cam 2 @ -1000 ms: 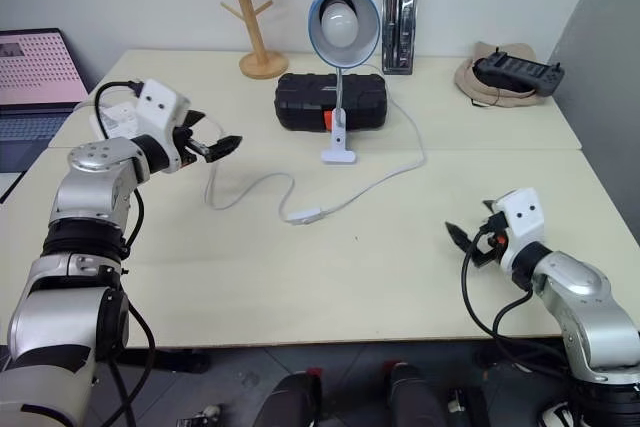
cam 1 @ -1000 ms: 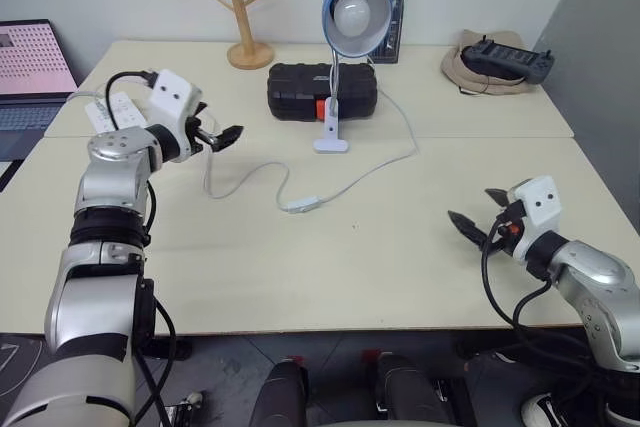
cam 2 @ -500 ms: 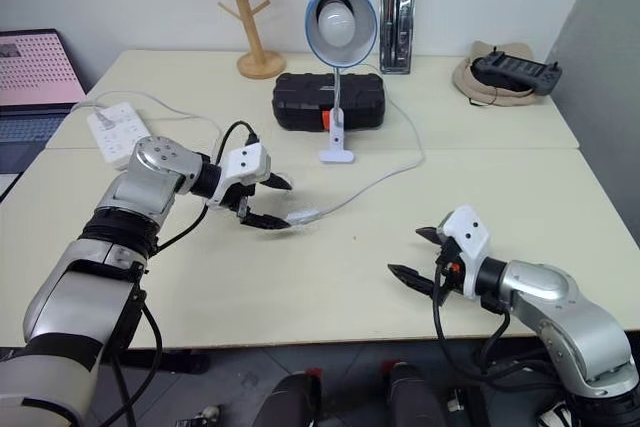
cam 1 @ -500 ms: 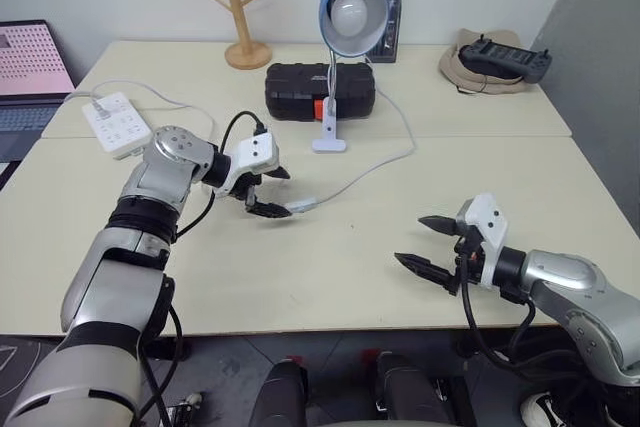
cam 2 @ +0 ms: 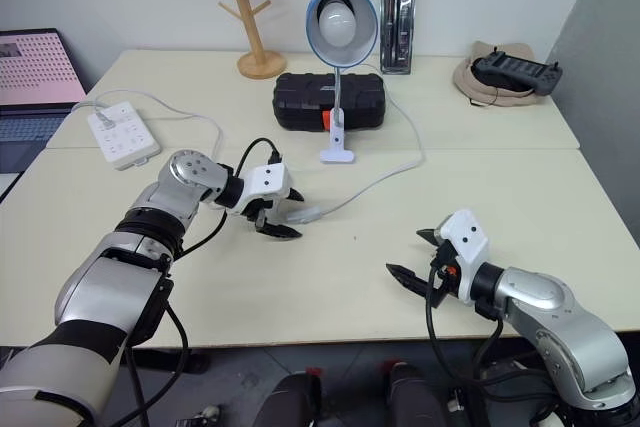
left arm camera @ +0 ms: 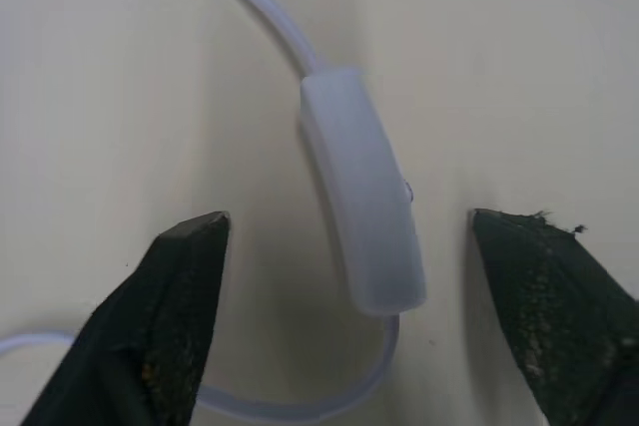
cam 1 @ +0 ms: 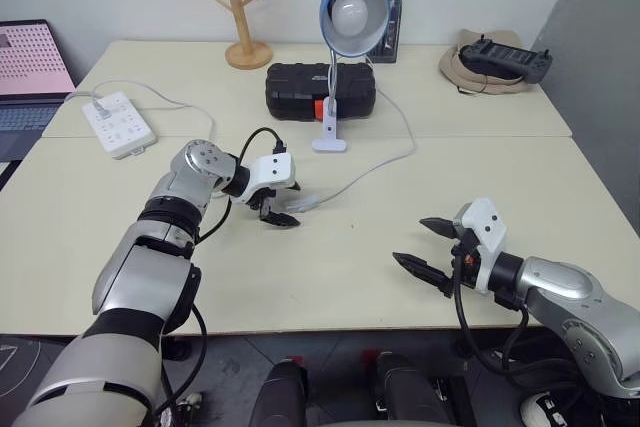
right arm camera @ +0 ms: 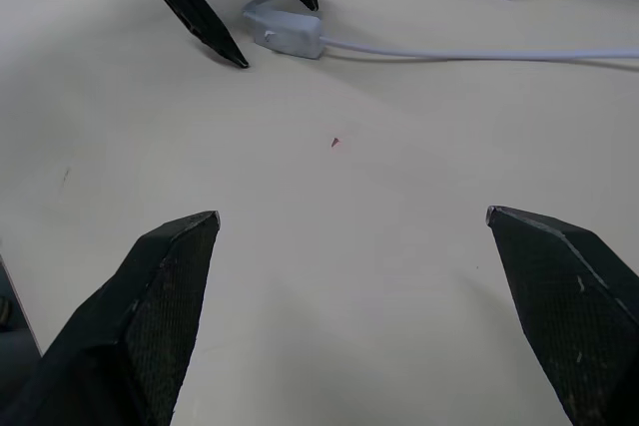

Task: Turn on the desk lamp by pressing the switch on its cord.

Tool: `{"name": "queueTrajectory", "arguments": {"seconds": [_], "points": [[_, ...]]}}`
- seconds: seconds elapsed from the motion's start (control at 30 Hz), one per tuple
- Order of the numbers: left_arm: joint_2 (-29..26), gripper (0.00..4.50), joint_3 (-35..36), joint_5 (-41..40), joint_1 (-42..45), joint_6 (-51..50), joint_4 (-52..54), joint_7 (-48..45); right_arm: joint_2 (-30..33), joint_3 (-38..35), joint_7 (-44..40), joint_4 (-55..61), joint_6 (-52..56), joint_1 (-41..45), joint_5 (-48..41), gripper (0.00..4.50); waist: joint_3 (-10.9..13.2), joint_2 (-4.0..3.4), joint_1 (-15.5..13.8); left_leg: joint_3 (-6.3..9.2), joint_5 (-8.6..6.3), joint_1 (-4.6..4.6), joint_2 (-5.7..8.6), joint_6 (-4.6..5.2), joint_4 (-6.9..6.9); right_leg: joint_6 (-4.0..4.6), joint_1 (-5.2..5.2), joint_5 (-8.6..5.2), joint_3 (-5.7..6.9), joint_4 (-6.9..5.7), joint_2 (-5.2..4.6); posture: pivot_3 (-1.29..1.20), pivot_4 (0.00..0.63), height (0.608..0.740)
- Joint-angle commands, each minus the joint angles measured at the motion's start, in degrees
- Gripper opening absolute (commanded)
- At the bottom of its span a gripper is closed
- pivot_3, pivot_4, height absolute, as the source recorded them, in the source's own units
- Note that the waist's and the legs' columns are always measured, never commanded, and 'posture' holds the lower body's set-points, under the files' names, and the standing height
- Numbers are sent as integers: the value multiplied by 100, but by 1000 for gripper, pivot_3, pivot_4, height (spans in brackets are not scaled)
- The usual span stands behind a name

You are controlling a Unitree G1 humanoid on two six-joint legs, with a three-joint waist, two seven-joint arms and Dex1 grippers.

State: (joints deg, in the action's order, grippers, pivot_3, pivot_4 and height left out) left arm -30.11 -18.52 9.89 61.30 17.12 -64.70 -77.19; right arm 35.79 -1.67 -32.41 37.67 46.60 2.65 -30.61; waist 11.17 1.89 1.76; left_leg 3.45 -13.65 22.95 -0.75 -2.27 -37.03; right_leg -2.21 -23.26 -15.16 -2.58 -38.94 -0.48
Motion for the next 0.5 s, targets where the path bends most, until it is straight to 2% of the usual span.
{"name": "queueTrajectory", "arguments": {"seconds": [0.03, 0.43, 0.5], "points": [[-94, 3109, 15, 128, 122, 132, -43, -65, 20, -101, -11, 200, -33, 37, -116, 4500, 0, 0, 1, 0, 0, -1, 0, 0, 0, 0, 0, 0, 0, -1, 0, 0, 150, 740], [-197, 595, -10, 358, 68, 296, -84, 23, 35, -98, -57, 151, -1, 142, -156, 4500, 0, 0, 3, 1, 1, -2, -1, 1, 0, 0, 1, 0, 0, -2, 2, 0, 150, 740], [-211, 401, -5, 372, 79, 295, -95, 19, 38, -107, -57, 156, 4, 134, -164, 4500, 0, 0, 4, 1, 1, -2, -1, 1, 0, 0, 1, 0, 0, -2, 2, 0, 150, 740]]}}
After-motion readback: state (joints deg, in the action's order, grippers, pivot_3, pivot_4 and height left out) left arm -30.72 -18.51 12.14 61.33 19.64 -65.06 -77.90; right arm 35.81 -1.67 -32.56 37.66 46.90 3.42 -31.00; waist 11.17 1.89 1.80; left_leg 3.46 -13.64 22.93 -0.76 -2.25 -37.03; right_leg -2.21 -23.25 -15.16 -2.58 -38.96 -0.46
